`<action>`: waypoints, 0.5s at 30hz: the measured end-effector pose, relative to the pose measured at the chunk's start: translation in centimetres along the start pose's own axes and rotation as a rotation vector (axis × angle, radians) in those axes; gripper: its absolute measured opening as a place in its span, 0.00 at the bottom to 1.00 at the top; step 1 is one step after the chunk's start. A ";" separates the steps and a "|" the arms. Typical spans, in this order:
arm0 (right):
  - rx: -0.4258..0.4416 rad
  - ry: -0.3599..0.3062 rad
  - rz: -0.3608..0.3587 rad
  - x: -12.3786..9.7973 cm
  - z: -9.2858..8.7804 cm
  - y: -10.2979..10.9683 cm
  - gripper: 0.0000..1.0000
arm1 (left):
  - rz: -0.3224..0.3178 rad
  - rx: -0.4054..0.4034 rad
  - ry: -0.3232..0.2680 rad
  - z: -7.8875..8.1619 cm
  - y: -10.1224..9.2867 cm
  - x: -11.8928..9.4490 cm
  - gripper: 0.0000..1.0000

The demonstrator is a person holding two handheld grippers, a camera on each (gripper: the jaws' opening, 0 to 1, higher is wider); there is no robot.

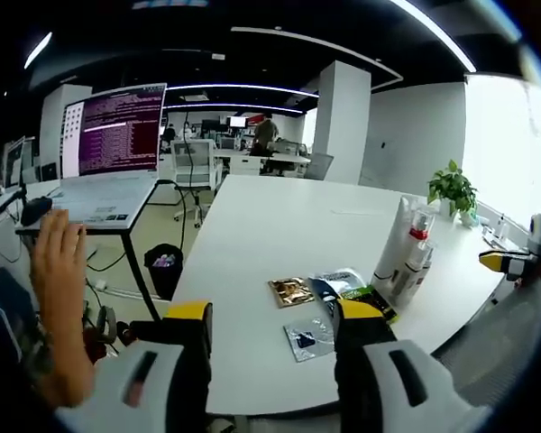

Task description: Arrange the skincare products in the storage area until every visible bottle or jar stands upright without overlapping.

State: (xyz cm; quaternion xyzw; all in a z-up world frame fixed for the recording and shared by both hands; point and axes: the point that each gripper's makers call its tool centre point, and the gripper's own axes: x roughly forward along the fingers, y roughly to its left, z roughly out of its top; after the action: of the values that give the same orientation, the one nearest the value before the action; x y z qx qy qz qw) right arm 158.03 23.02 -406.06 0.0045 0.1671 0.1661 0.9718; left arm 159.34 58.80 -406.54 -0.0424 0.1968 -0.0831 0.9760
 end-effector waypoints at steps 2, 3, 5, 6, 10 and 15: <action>-0.001 0.005 -0.001 0.0 -0.1 0.0 0.17 | 0.001 0.000 0.000 0.0 0.0 0.0 0.48; -0.004 0.006 -0.001 0.0 -0.1 0.0 0.17 | 0.001 0.001 0.000 0.0 0.0 0.0 0.48; -0.008 0.008 0.000 0.0 -0.1 0.0 0.16 | 0.001 -0.002 0.001 0.0 0.0 0.0 0.47; -0.009 0.010 0.001 0.0 -0.1 0.0 0.16 | 0.001 -0.002 0.003 -0.1 0.1 0.0 0.47; -0.015 0.015 0.000 0.0 -0.2 0.0 0.16 | 0.002 -0.001 0.010 -0.2 0.1 0.0 0.47; -0.016 0.023 -0.004 0.0 -0.3 -0.1 0.16 | 0.001 0.001 0.018 -0.3 0.1 0.1 0.47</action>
State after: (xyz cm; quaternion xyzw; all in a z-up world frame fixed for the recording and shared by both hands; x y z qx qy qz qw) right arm 157.98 22.91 -406.37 -0.0055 0.1767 0.1657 0.9702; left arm 159.28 58.85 -406.86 -0.0412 0.2056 -0.0830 0.9743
